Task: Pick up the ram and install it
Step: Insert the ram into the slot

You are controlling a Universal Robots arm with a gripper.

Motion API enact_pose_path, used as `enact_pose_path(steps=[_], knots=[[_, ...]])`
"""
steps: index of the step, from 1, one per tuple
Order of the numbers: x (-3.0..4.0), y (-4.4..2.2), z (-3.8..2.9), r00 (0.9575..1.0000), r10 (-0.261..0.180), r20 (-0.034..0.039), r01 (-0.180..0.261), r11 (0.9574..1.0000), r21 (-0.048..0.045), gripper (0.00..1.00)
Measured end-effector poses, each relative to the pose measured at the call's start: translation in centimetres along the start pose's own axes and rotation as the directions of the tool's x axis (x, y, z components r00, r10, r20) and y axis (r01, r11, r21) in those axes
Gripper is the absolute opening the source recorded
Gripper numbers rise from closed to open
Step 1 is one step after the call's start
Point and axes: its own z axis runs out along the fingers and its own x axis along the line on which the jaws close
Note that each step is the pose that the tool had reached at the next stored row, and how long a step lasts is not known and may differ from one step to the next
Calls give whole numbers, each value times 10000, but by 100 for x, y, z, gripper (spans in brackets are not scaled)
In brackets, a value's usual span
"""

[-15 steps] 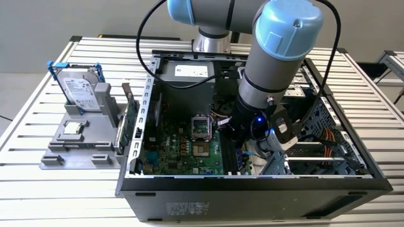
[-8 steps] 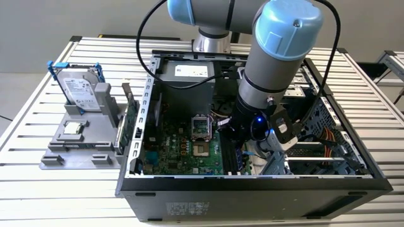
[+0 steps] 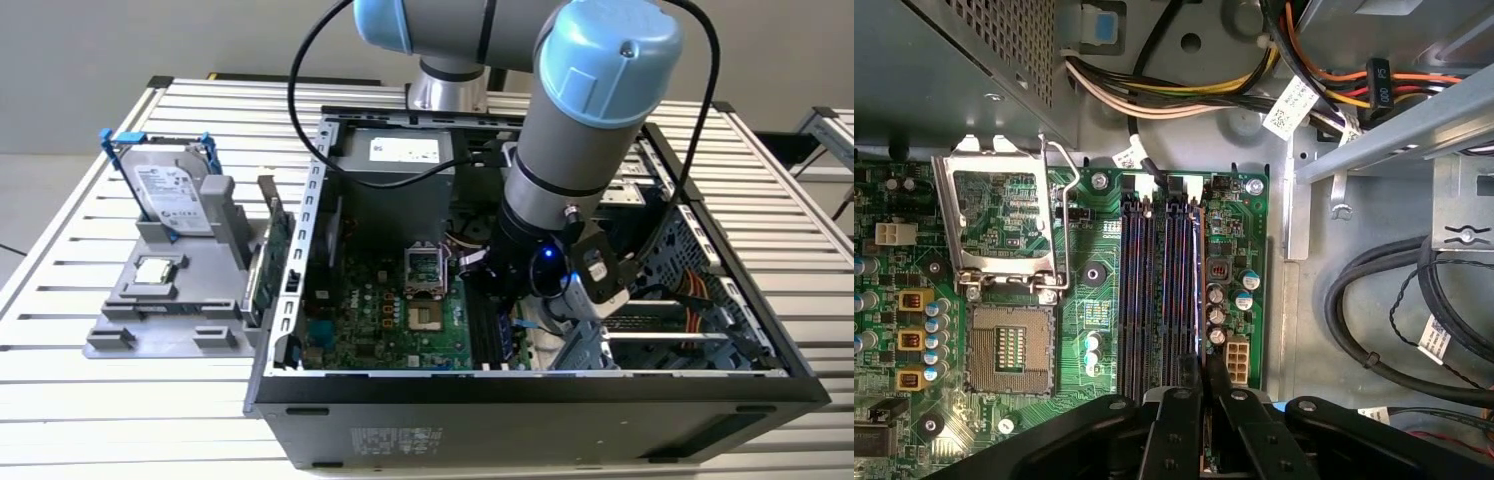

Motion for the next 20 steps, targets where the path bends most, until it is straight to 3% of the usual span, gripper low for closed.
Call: enact_pose_path(steps=[20], knots=[[0,0,0,10000,-5,0,5,10000,0,0]])
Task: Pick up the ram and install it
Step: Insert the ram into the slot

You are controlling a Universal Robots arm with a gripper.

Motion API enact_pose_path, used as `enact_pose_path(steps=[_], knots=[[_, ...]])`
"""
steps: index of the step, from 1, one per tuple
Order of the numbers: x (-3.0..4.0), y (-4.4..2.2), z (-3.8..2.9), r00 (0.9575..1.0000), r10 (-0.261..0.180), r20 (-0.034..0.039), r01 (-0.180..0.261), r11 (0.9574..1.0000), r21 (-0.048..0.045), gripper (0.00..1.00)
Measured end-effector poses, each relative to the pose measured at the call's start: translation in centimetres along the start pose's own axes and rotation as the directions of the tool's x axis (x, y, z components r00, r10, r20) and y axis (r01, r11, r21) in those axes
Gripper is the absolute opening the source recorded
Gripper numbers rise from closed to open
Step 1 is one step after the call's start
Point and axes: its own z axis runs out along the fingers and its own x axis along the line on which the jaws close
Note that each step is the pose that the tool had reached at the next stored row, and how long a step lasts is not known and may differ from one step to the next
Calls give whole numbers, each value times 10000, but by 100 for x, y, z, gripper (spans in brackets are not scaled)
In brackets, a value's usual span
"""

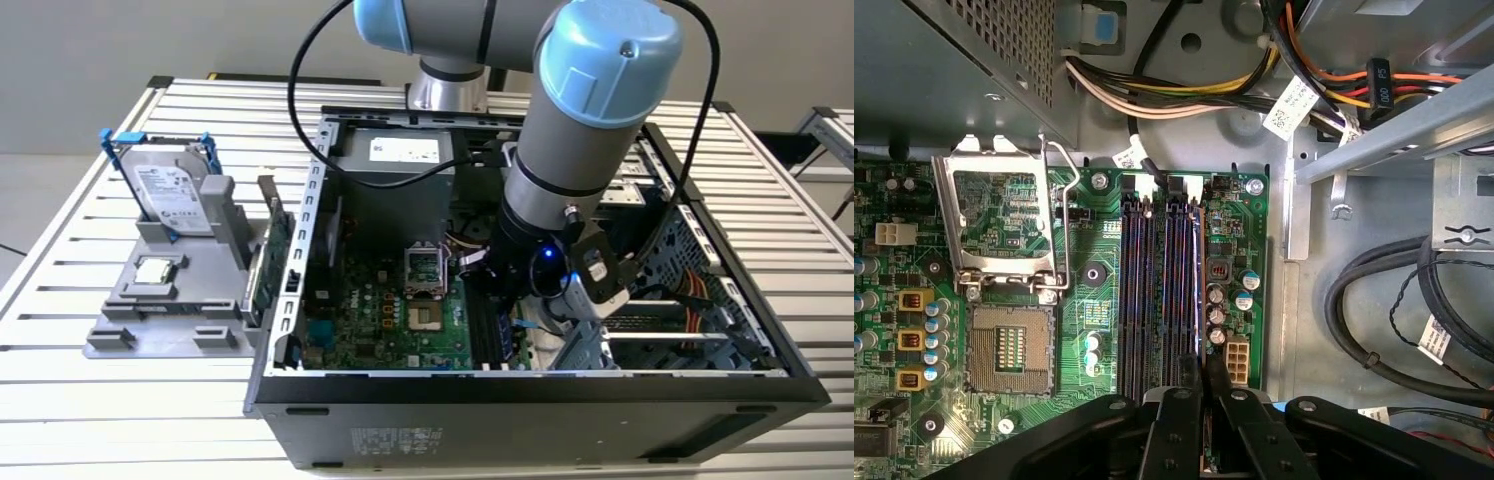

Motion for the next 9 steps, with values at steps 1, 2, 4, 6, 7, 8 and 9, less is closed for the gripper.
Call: enact_pose_path(steps=[1,2,4,6,7,8,9], knots=[[0,0,0,10000,0,0,0,10000,0,0],[2,0,0,10000,-2,0,2,10000,0,0],[2,0,0,10000,-1,9,1,10000,0,0],[2,0,0,10000,-1,12,1,10000,0,0],[2,0,0,10000,-1,13,1,10000,0,0],[3,0,0,10000,-1,14,1,10000,0,0],[3,0,0,10000,-1,15,1,10000,0,0]])
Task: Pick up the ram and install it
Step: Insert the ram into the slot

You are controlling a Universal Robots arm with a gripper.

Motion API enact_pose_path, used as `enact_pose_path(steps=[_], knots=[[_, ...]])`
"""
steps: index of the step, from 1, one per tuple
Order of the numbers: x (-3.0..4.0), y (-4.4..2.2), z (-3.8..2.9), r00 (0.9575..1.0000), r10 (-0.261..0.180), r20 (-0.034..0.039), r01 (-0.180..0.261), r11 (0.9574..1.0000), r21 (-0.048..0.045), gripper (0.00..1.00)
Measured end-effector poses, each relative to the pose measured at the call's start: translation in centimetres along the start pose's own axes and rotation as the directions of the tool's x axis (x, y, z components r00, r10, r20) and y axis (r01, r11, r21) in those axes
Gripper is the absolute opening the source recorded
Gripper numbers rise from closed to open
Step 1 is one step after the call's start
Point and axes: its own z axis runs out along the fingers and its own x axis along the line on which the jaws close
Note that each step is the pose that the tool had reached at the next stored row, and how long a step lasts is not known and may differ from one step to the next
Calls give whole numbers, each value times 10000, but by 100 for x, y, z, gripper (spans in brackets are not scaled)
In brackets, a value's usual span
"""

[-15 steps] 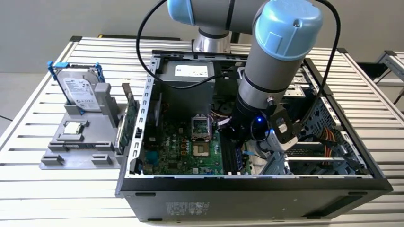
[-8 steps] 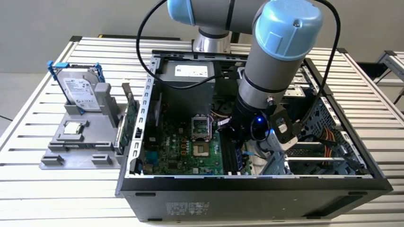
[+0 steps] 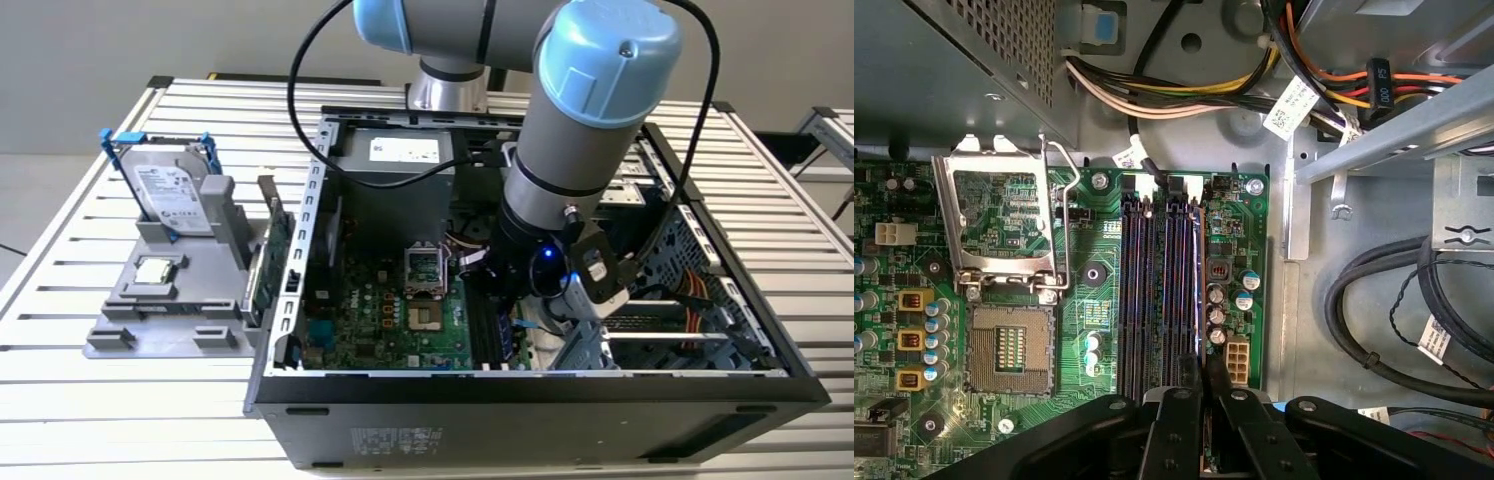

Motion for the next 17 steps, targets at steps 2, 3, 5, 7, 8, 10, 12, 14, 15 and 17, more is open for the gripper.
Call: enact_pose_path(steps=[2,3,5,7,8,10,12,14,15,17], knots=[[0,0,0,10000,0,2,0,10000,0,0],[0,0,0,10000,0,3,0,10000,0,0],[0,0,-1,10000,0,4,0,10000,0,0],[0,1,-1,10000,0,3,0,10000,1,0],[0,1,-2,10000,0,4,0,10000,0,0],[0,2,-8,10000,0,4,0,10000,-4,0],[0,3,-20,10000,0,5,0,10000,-4,0],[0,2,-25,10000,0,4,0,10000,1,0],[0,2,-27,10000,-1,4,1,10000,18,0],[0,2,-29,10000,-1,3,1,10000,38,0]])
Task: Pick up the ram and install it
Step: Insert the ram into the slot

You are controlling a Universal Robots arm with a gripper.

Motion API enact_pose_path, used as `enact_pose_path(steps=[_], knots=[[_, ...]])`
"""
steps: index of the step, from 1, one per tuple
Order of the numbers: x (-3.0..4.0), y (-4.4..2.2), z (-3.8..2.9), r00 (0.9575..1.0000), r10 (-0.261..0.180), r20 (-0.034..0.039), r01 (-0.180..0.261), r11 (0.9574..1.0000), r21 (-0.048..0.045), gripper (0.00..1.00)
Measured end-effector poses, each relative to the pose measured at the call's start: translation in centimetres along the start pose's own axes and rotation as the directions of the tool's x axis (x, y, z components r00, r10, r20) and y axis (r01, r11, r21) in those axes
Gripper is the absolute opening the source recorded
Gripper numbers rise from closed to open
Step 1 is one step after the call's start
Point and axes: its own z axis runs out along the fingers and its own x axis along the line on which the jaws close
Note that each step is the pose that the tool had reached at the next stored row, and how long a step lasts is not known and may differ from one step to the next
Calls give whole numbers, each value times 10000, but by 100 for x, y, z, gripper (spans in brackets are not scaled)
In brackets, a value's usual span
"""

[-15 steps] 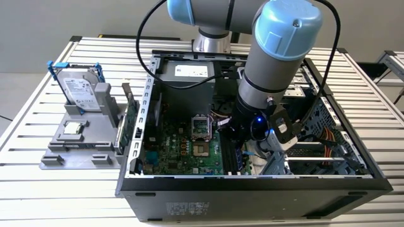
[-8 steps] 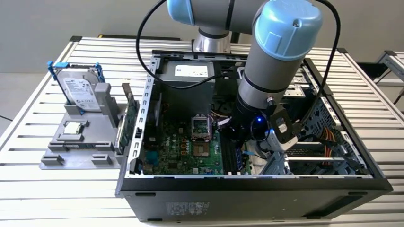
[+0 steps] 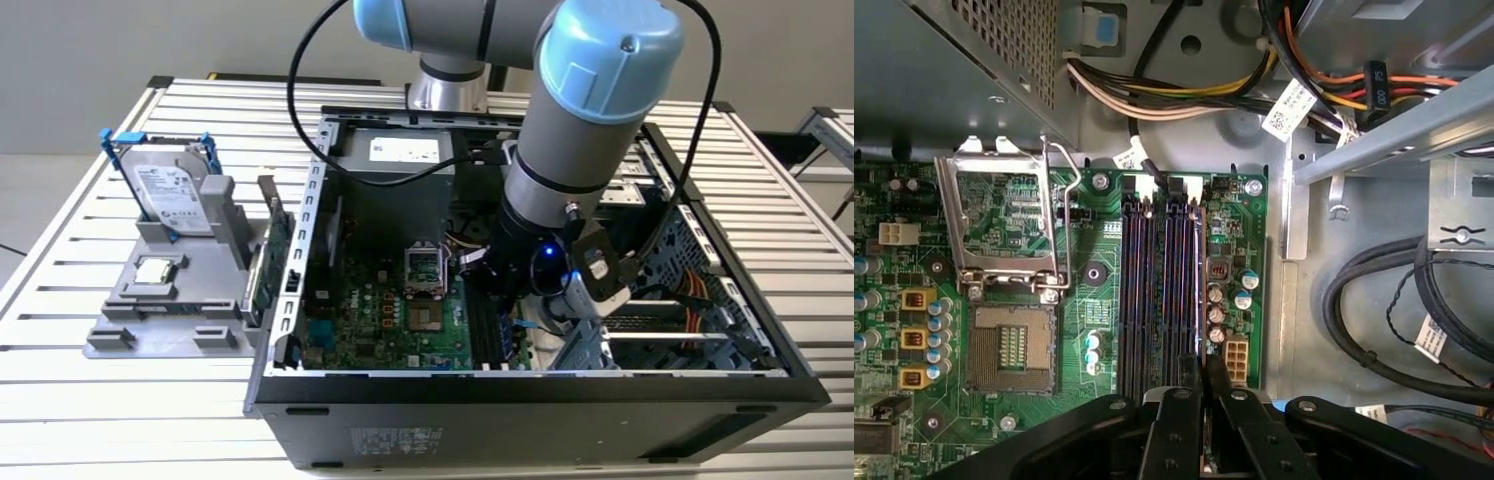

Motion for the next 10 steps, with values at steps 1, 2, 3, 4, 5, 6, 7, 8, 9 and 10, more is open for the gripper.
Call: enact_pose_path(steps=[1,2,3,4,5,6,7,8,9,10], knots=[[0,0,-2,10000,1,0,-1,10000,10,0],[0,1,-1,10000,0,0,0,10000,19,0],[0,4,-1,10000,0,0,0,10000,28,0],[1,11,-2,10000,1,0,-1,10000,45,0],[1,20,-1,10000,2,0,-2,10000,64,0],[0,31,0,10000,1,-1,-1,10000,87,0],[-1,38,1,10000,0,-1,0,9999,110,0],[-1,39,3,10000,-1,-1,1,9999,128,0],[-1,39,3,10000,-2,-1,2,9999,149,0],[0,38,3,10000,-1,-2,1,9999,171,0]])
